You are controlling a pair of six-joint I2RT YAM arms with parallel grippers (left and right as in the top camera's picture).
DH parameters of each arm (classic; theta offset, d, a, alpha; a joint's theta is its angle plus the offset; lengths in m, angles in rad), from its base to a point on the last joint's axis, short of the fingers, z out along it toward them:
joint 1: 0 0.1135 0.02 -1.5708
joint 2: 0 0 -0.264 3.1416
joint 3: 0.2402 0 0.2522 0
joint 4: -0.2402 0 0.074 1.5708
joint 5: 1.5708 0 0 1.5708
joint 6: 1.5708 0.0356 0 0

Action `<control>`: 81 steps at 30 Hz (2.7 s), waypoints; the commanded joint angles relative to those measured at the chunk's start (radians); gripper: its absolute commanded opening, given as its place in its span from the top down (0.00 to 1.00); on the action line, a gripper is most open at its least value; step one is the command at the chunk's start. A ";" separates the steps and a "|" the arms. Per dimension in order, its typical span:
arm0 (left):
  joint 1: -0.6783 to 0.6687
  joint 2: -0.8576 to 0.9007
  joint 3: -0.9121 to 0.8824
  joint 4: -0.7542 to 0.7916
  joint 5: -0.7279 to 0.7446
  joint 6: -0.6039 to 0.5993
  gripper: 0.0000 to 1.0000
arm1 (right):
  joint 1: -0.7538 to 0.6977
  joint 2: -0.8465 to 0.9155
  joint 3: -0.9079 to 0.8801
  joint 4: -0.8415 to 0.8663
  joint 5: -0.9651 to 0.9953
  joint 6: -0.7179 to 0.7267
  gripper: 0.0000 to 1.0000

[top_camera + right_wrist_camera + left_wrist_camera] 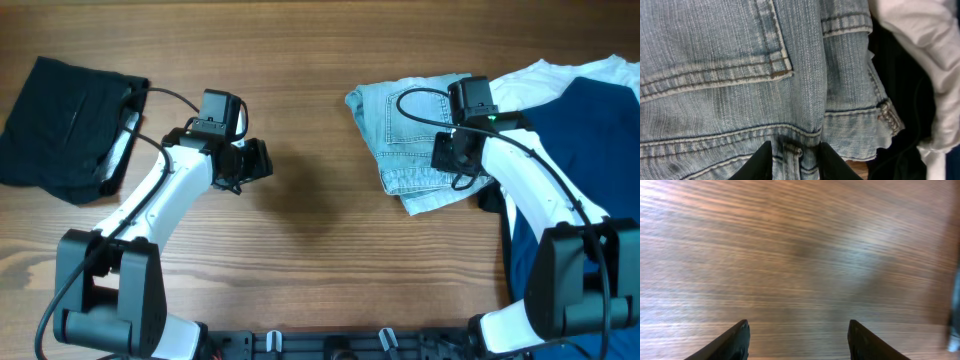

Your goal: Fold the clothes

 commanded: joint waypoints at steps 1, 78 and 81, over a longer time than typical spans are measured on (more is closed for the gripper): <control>0.003 -0.022 0.016 0.058 0.163 0.004 0.37 | 0.003 -0.048 0.047 0.017 -0.197 -0.056 0.72; -0.034 0.227 0.103 0.630 0.393 -0.222 0.96 | -0.035 -0.086 -0.019 0.037 -0.364 0.002 0.96; 0.108 0.098 0.105 0.631 0.372 -0.200 0.96 | -0.035 -0.177 -0.019 0.040 -0.376 0.018 0.96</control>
